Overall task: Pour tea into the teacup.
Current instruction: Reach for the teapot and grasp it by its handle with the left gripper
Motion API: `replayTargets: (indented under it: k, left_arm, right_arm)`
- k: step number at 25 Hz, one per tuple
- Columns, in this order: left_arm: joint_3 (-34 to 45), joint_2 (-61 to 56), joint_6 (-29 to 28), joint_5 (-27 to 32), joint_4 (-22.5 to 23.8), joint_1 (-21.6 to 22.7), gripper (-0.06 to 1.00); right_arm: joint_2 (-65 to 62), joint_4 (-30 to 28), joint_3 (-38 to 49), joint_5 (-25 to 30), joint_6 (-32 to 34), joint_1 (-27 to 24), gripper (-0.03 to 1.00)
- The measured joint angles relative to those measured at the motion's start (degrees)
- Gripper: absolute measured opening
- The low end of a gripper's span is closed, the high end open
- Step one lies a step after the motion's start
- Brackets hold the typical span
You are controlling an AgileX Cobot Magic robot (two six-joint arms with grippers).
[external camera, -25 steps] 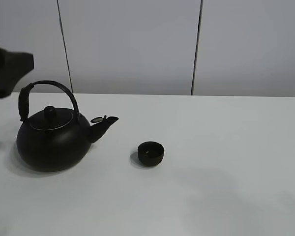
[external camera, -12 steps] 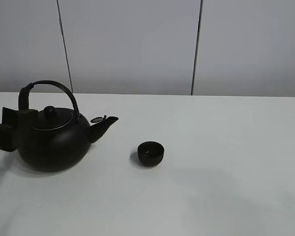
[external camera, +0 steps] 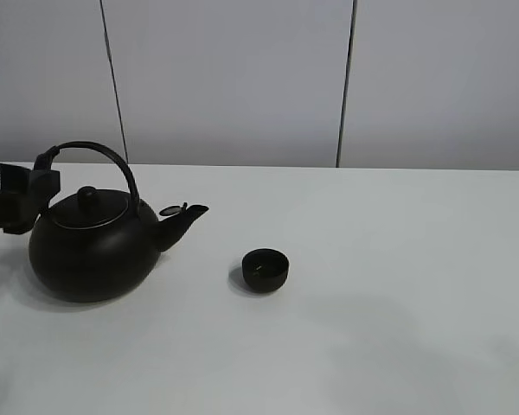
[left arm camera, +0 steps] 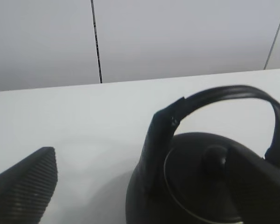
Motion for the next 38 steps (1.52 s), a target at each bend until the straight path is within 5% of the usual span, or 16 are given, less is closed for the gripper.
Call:
replayTargets:
  k: [12,23,38]
  left_arm:
    - [-5.74,0.31,-0.06,8.81,0.29,0.34,0.7]
    - [-7.6,0.35,-0.23,12.46,6.22,4.31,0.7]
    - [-12.16,5.77,-2.73,10.06,8.82,4.77,0.7]
  right_arm:
    - [0.0,0.0,0.0,0.0,0.0,0.0,0.69]
    - [0.0,0.0,0.0,-0.14,0.0,0.0,0.69]
    - [0.0,0.0,0.0,-0.14,0.0,0.0,0.69]
